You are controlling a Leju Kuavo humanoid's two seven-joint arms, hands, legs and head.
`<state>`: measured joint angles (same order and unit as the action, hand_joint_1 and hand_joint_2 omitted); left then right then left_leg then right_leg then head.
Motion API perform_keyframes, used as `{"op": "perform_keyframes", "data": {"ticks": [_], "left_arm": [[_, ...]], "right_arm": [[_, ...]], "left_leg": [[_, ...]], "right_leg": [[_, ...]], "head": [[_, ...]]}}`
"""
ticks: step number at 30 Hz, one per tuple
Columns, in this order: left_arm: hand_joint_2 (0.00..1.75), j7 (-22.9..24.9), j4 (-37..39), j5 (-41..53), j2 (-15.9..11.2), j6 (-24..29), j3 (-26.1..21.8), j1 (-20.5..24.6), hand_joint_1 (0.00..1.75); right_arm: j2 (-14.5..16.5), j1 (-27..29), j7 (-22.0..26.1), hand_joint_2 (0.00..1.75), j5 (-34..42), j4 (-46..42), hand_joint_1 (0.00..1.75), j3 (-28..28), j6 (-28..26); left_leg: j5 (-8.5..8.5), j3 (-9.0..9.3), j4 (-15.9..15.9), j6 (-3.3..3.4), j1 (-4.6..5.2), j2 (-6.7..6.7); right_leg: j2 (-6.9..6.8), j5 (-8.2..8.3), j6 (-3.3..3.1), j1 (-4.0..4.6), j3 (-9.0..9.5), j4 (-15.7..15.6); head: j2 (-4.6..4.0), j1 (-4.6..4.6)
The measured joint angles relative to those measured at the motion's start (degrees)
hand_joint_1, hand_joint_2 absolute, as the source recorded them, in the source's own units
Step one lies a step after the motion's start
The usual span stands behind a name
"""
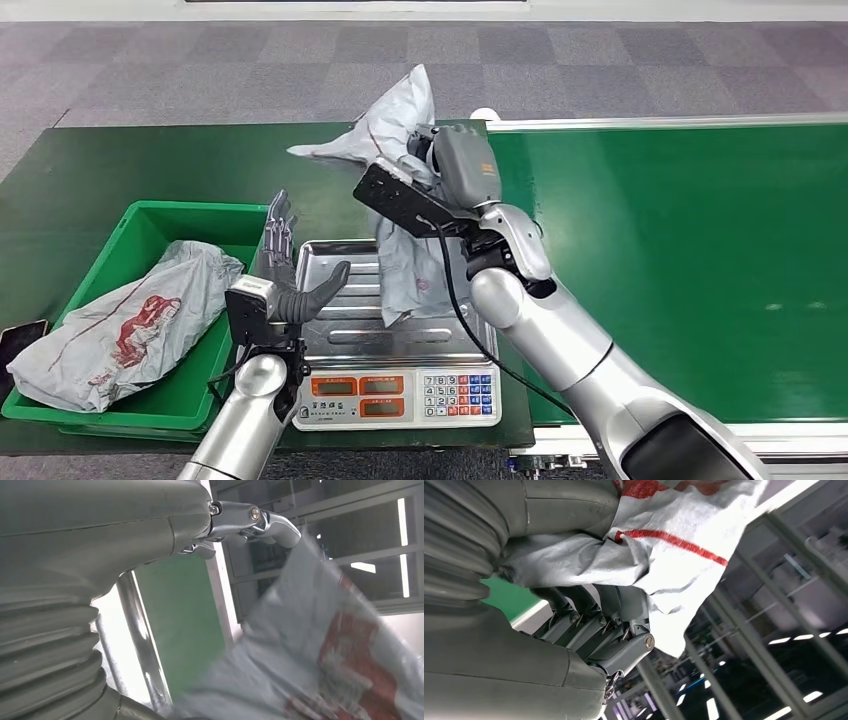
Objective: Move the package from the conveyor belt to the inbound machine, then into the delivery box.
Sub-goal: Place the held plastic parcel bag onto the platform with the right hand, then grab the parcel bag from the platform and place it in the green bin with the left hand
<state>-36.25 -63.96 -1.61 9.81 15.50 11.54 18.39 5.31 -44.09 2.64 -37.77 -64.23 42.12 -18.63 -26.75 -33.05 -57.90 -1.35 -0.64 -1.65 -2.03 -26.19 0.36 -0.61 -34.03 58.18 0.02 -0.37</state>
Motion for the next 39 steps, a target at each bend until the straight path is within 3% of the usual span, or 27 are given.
{"op": "perform_keyframes", "data": {"ticks": [4, 8, 9, 12, 13, 17, 29, 39], "left_arm": [[1.75, 0.0, 0.3, 0.2, 0.0, 0.0, -0.2, 0.4, 0.0], [1.75, -0.3, 0.6, 0.8, -0.1, 0.5, -1.6, 0.8, 0.0], [1.75, -0.3, 0.5, 0.9, -0.1, 0.5, -1.9, 0.8, 0.0], [1.75, -0.1, 0.5, 1.3, -0.1, 0.3, -2.4, 0.8, 0.0], [1.75, 0.0, 0.5, 1.4, -0.1, 0.2, -2.5, 0.8, 0.0], [1.75, 0.0, 0.8, 1.8, -0.1, -0.1, -2.7, 0.9, 0.0], [1.75, 0.9, 1.8, 2.5, -0.2, 0.1, -2.7, 1.7, 0.0], [1.75, 3.7, -1.4, 4.9, -0.9, -0.1, -2.7, 1.4, 0.0]], "right_arm": [[0.2, 0.3, 0.4, 1.75, 0.8, 0.2, 1.75, 1.1, -0.7], [0.4, 5.7, 2.0, 1.75, 1.7, -2.7, 1.75, 2.9, -3.4], [0.3, 7.0, 2.0, 1.75, 1.6, -3.8, 1.67, 3.2, -3.8], [0.0, 9.9, 1.9, 1.75, 1.0, -6.3, 0.36, 3.5, -4.7], [-0.1, 10.6, 1.8, 1.75, 0.7, -6.9, 0.0, 3.6, -4.9], [-0.3, 12.2, 1.1, 1.75, 0.8, -8.5, 0.0, 3.7, -4.6], [-2.1, 14.2, 4.1, 1.75, 15.0, -8.9, 0.0, -1.0, 0.2], [-3.8, 18.2, 12.5, 1.75, 34.2, -9.9, 0.0, -9.6, 7.6]], "left_leg": [[0.0, -0.01, 0.0, 0.0, 0.0, 0.01], [-0.01, -0.01, 0.0, 0.0, 0.01, 0.02], [-0.01, -0.02, 0.0, 0.0, 0.01, 0.01], [-0.02, -0.06, 0.0, 0.0, 0.01, 0.0], [-0.02, -0.06, 0.0, -0.01, 0.01, -0.02], [-0.01, -0.06, 0.0, -0.01, 0.01, -0.04], [0.02, -0.07, 0.0, -0.04, 0.02, -0.03], [0.02, -0.07, 0.0, -0.04, 0.01, -0.02]], "right_leg": [[-0.01, 0.0, 0.0, 0.0, 0.0, 0.0], [-0.01, 0.0, 0.0, -0.01, 0.0, 0.0], [-0.01, 0.0, 0.0, -0.01, -0.02, 0.0], [0.0, -0.01, 0.0, -0.01, -0.06, 0.0], [0.01, 0.0, 0.0, -0.01, -0.08, 0.0], [0.02, 0.0, -0.01, -0.01, -0.1, 0.0], [0.02, 0.04, -0.05, -0.01, -0.1, 0.0], [0.01, 0.04, -0.05, -0.01, -0.1, 0.0]], "head": [[0.0, 0.0], [0.0, 0.01], [0.0, 0.01], [0.0, 0.01], [0.0, 0.0], [0.0, 0.0], [0.0, 0.0], [0.0, 0.0]]}}
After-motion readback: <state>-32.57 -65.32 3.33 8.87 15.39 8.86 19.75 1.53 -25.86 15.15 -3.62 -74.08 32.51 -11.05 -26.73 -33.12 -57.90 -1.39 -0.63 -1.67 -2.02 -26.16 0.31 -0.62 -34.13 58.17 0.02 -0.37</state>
